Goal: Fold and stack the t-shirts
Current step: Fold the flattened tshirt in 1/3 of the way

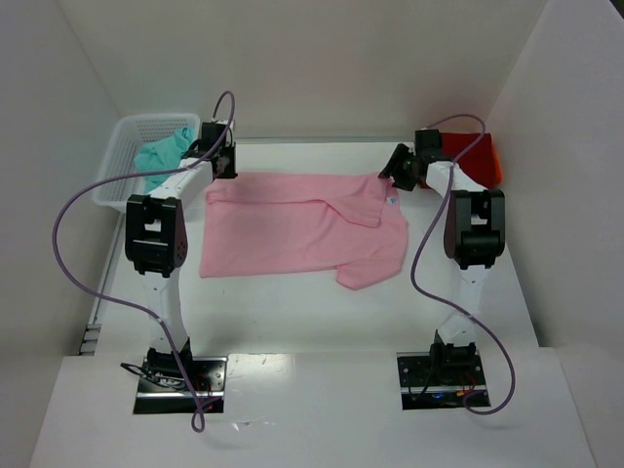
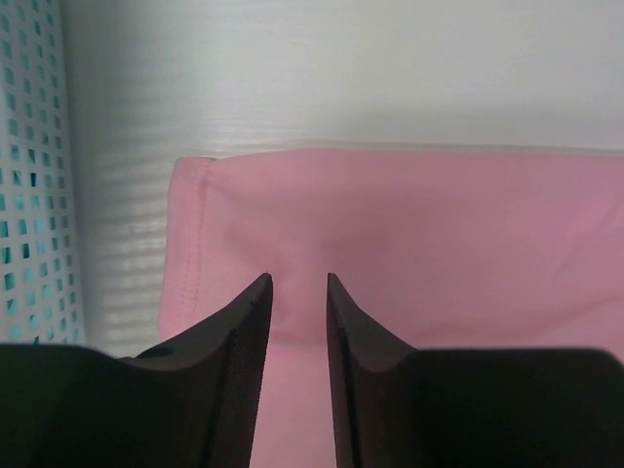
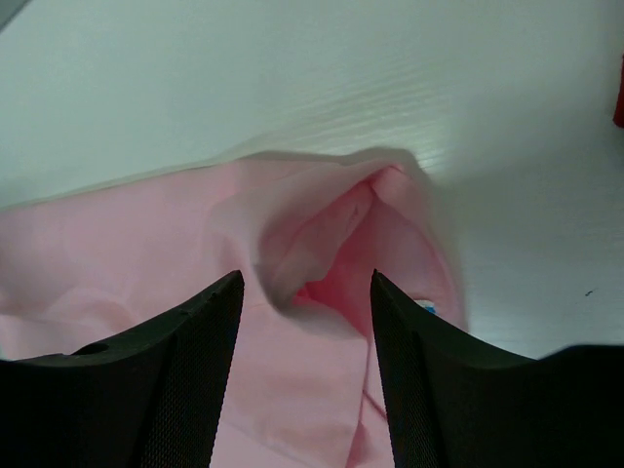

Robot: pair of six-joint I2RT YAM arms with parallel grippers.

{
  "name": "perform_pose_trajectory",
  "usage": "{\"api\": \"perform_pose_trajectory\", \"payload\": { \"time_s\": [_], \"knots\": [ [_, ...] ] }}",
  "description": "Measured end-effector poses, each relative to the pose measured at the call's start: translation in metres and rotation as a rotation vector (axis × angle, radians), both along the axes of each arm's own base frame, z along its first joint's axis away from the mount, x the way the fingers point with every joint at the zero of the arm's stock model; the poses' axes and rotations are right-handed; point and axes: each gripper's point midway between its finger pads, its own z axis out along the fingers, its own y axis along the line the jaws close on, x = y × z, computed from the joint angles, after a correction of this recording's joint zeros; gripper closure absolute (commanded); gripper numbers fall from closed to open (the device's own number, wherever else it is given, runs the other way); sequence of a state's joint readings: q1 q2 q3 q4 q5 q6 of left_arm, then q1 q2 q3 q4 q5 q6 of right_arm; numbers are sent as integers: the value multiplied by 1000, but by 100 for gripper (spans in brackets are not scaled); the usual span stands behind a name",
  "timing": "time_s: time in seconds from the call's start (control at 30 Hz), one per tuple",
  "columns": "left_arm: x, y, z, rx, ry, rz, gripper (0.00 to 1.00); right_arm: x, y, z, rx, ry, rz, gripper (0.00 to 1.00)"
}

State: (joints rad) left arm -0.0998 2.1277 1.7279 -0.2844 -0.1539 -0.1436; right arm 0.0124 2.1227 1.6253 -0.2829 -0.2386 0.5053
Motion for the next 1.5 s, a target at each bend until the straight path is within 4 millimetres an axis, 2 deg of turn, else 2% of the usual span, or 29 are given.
{"api": "perform_pose_trajectory", "payload": {
  "time_s": [0.1, 0.2, 0.23, 0.37, 0.53, 0.73, 0.87, 0.9, 0.97, 1.07, 1.13, 1.3, 1.4, 1.43, 1.5],
  "knots": [
    [0, -2, -4, -15, 5, 4, 69, -3, -1, -22, -8, 45, 2, 44],
    [1, -4, -12, -25, 15, 0, 72, -4, -2, -28, -19, 62, 2, 62],
    [1, -5, -17, -28, 24, -2, 72, -1, -3, -27, -24, 56, 5, 73],
    [0, -6, -30, -31, 50, -7, 72, 8, -4, -21, -31, 33, 8, 91],
    [-1, -7, -35, -33, 60, -9, 72, 10, -8, -24, -32, 35, -1, 98],
    [-2, -7, -45, -33, 80, -11, 72, 11, -26, -29, -44, 48, -38, 96],
    [-4, -7, -53, -31, 99, -10, 72, 9, -34, -31, -53, 59, -54, 88],
    [-4, -7, -54, -31, 102, -10, 72, 9, -34, -31, -54, 60, -55, 80],
    [-4, -7, -57, -30, 108, -10, 72, 9, -35, -31, -57, 61, -55, 80],
    [-3, -7, -59, -30, 111, -10, 73, 8, -35, -34, -60, 67, -52, 71],
    [-4, -7, -59, -30, 111, -9, 73, 7, -35, -40, -64, 85, -47, 68],
    [-1, -7, -55, -30, 104, -10, 68, -1, -35, -51, -72, 132, -36, 64],
    [7, -8, -42, -33, 77, -11, 56, 2, -38, -44, -75, 122, -39, 59],
    [9, -8, -38, -33, 67, -12, 56, 3, -39, -40, -77, 118, -40, 58],
    [18, -9, -25, -37, 34, -12, 52, 11, -40, -24, -80, 89, -44, 56]
  ]
}}
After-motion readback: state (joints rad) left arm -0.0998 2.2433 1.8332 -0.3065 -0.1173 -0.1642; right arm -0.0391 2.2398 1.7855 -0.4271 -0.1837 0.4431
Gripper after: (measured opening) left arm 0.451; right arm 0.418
